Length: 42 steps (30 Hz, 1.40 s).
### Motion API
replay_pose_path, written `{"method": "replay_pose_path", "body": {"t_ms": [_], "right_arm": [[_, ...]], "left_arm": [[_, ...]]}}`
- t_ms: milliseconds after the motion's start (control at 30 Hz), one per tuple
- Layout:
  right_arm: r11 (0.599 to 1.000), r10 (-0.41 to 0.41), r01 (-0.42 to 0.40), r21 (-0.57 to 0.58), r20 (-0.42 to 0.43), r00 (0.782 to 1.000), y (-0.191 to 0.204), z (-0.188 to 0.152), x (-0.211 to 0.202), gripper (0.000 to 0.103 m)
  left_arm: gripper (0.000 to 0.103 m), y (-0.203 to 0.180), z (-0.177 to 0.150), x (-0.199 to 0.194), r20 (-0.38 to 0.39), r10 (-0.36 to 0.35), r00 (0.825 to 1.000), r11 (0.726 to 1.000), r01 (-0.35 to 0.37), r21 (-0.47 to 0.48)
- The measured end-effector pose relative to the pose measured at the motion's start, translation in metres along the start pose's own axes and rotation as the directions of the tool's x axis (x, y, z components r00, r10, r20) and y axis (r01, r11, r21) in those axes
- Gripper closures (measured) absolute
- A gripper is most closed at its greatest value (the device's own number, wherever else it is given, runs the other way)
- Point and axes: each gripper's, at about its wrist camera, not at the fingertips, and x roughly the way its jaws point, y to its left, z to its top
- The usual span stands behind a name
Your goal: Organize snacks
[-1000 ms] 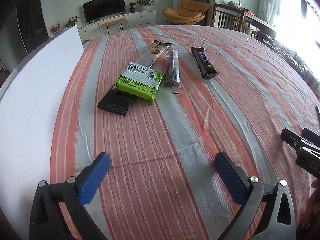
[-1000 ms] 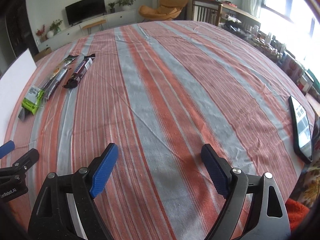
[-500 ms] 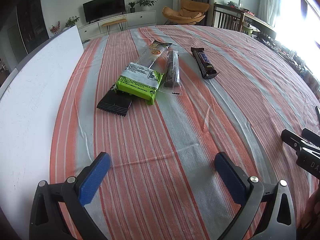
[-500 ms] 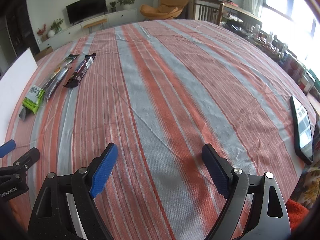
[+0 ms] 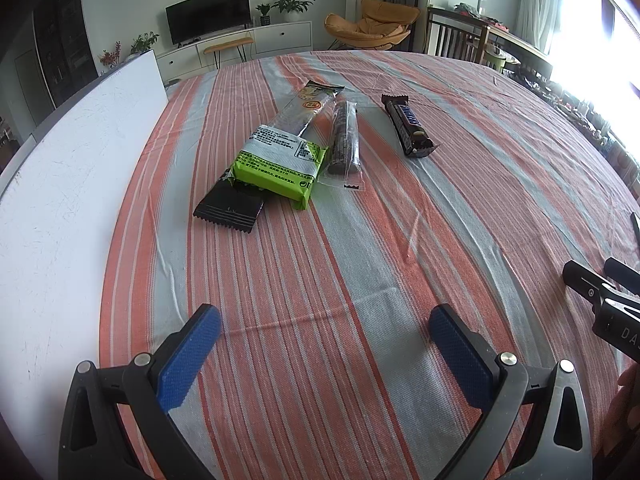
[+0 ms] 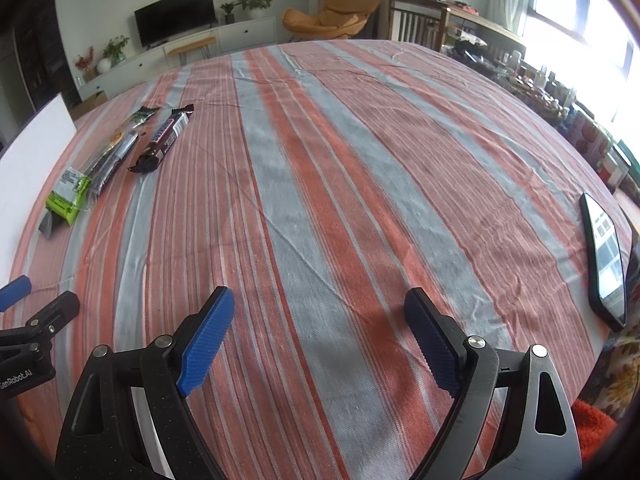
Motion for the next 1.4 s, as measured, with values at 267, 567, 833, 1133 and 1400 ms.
{"method": "replay_pose_path", "body": {"t_ms": [267,567,833,1133,1400], "right_arm": [[1.0,0.0,0.0,0.0,0.0,1.0,0.0,0.0,0.0,0.014],[1.0,0.001,-0.001,0.0,0.0,1.0,0.0,0.0,0.0,0.014],[1.0,0.001,-0.001,0.0,0.001,1.0,0.0,0.0,0.0,0.014],[1.0,0.002,-0.002,0.0,0.001,1.0,0.0,0.0,-0.001,0.013],[1.0,0.002,-0.002,0.0,0.001,1.0,0.0,0.0,-0.001,0.013]], "left_arm": [[0.0,0.0,0.0,0.0,0.0,0.0,1.0,1.0,0.0,0.0],[0.0,0.0,0.0,0.0,0.0,0.0,1.0,1.0,0.0,0.0],[0.0,0.007,0.008,-0.002,-0.091,-0.033,0.995,0.999,0.034,0.009],[0.001,0.043,0.083,-0.015,-0.073,-0.005,0.997,0.997,-0.001,-0.075],[0.013,0.015,0.099,0.041,-0.137,0.062,0.989,0.99,-0.044,0.132]]}}
